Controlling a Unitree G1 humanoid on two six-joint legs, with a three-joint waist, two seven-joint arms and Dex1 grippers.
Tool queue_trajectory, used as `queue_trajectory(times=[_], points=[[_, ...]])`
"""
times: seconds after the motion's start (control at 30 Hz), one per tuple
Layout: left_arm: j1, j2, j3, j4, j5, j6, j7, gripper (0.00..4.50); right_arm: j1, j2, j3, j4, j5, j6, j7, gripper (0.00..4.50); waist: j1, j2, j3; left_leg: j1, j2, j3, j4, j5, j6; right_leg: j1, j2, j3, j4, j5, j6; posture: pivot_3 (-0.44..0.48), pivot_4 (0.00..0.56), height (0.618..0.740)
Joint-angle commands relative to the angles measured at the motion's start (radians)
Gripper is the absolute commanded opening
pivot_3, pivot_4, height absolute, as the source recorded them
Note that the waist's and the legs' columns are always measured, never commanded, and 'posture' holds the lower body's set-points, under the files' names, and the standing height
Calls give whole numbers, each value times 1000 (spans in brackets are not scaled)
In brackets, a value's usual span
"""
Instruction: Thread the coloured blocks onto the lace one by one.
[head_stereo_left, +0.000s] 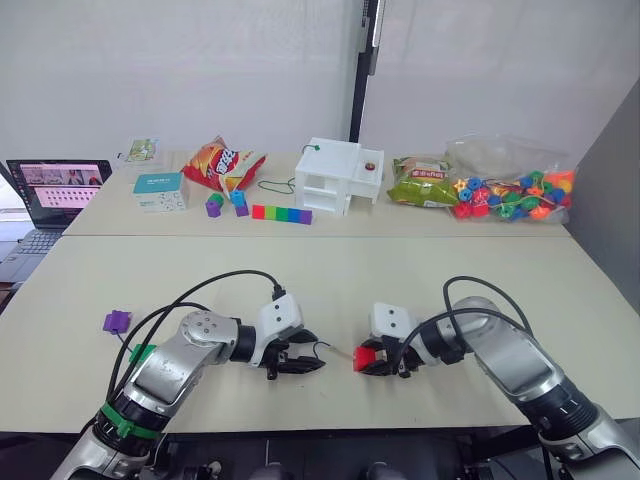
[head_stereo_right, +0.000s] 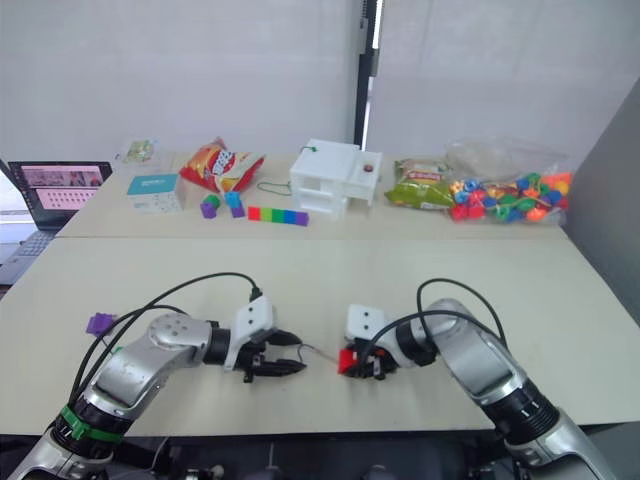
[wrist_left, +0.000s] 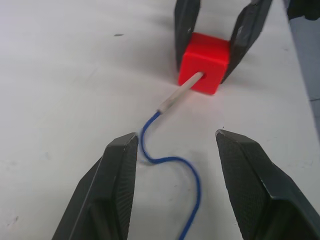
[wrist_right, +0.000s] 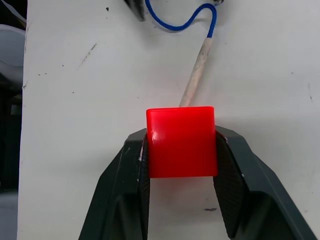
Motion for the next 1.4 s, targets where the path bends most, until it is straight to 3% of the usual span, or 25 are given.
queue_trajectory(times=[0.03, 0.43, 0.53, 0.7, 0.73, 1.1, 1.4], points=[[-23, -22, 0, 0, 8, -46, 5, 2609, 10, 5, 30, -11, 24, 12, 8, 1203, 0, 0, 0, 0, 0, 0, 0, 0, 0, 0, 0, 0, 0, 0, 0, 0, 150, 740], [-61, -71, -75, 131, 84, -170, -32, 2609, 17, 0, 26, -31, 28, 32, 1, 1203, 0, 0, 0, 0, 0, 0, 0, 0, 0, 0, 0, 0, 0, 0, 0, 0, 150, 740], [-60, -78, -76, 134, 78, -170, -43, 1812, 23, -3, 24, -41, 30, 39, -3, 1203, 0, 0, 0, 0, 0, 0, 0, 0, 0, 0, 0, 0, 0, 0, 0, 0, 150, 740], [-58, -78, -72, 124, 75, -169, -55, 114, 27, -5, 22, -50, 31, 50, -8, 1203, 0, 0, 0, 0, 0, 0, 0, 0, 0, 0, 0, 0, 0, 0, 0, 0, 150, 740], [-58, -79, -72, 123, 76, -169, -56, 48, 28, -5, 21, -50, 32, 51, -8, 1203, 0, 0, 0, -1, 0, 0, 0, 0, 0, 0, 0, 0, 0, 0, 0, 0, 150, 740], [-80, -104, -118, 40, 76, -133, -67, 48, 23, -3, 22, -43, 31, 51, -13, 1203, 0, 0, 0, 0, 0, 0, 0, 0, 0, 0, 0, 0, 0, 0, 0, 0, 150, 740], [-147, -197, -181, 92, 124, -126, -43, 48, 24, 0, 24, -47, 33, 56, -20, 1203, 1, 0, 0, -1, 0, 0, 0, 0, 0, 0, 0, 0, 0, 0, 0, 0, 150, 740]])
